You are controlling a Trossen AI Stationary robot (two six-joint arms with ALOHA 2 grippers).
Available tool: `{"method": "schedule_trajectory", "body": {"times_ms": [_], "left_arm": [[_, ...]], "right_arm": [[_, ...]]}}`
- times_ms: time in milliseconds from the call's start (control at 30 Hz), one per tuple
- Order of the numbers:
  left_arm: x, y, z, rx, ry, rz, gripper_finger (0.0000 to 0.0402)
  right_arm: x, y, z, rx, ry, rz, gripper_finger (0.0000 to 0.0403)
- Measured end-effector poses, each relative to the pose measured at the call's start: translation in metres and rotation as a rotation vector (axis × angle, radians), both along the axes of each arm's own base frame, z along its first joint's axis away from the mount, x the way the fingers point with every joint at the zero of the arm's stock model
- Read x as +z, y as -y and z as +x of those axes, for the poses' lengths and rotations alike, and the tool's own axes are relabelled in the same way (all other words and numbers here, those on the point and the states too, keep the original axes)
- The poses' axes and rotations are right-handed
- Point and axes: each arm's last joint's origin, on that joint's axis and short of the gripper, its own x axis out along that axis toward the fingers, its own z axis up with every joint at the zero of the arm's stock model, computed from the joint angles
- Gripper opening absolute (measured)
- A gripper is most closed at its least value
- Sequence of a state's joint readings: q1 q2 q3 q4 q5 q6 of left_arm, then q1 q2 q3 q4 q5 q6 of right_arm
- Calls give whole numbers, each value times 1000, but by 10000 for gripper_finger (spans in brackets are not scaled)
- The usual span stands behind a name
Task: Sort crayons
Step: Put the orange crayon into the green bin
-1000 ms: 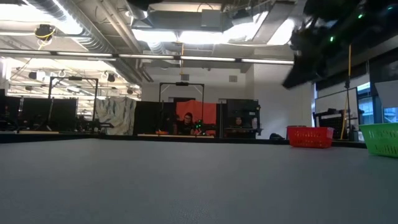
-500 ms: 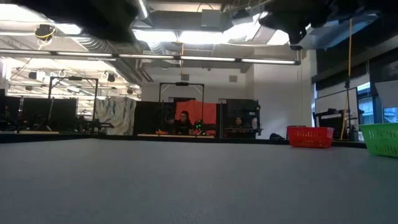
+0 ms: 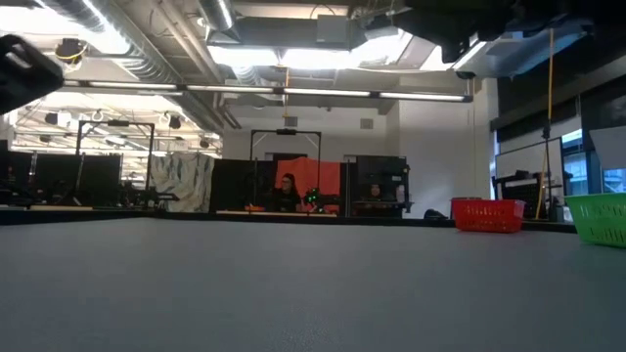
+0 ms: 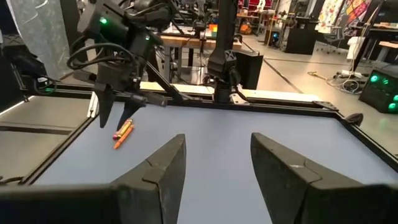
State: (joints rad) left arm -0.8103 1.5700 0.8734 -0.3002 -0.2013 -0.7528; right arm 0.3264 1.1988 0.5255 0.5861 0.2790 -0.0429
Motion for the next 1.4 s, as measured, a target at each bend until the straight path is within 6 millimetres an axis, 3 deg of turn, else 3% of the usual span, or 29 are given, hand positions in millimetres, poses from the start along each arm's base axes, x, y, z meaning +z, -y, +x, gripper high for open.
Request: {"method": "schedule_trajectory", "body": {"times_ms": [233, 533, 767, 900, 1200, 1400], "left_arm": [[-5, 4, -7, 32, 4, 58, 135], [-44, 10, 1, 25, -124, 85, 135], [-47, 7, 5, 51, -158, 63, 132], [-48, 5, 4, 51, -180, 78, 109], [-49, 0, 6, -8, -195, 115, 12], [-33, -8, 11, -78, -169, 206, 9]], "right_arm": [[2, 0, 0, 4, 22, -43, 177], [2, 0, 0, 6, 21, -64, 177], [2, 0, 0, 6, 21, -64, 177], [2, 0, 0, 6, 21, -64, 177], [2, 0, 0, 6, 19, -65, 177], [1, 0, 0, 13, 13, -58, 177]]}}
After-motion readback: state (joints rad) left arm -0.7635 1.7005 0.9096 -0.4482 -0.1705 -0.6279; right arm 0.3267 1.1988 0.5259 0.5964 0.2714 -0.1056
